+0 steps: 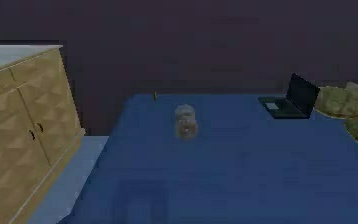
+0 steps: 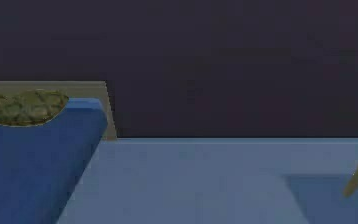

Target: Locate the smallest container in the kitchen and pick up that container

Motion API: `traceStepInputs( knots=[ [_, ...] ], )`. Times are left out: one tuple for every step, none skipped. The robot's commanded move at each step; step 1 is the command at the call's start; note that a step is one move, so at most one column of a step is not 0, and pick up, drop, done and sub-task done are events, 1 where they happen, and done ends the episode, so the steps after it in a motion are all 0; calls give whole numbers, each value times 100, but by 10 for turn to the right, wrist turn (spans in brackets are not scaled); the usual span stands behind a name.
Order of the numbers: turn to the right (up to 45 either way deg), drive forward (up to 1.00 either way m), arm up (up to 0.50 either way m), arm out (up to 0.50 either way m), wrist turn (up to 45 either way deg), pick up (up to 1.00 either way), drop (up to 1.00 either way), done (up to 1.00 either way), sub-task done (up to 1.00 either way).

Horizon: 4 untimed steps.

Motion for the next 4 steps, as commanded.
traceStepInputs(
  knots=[
    [-450,0,0,0,0,0,0,0,0],
    [-450,0,0,0,0,0,0,0,0],
    [-450,0,0,0,0,0,0,0,0],
    [-30,0,0,0,0,0,0,0,0]
  ],
)
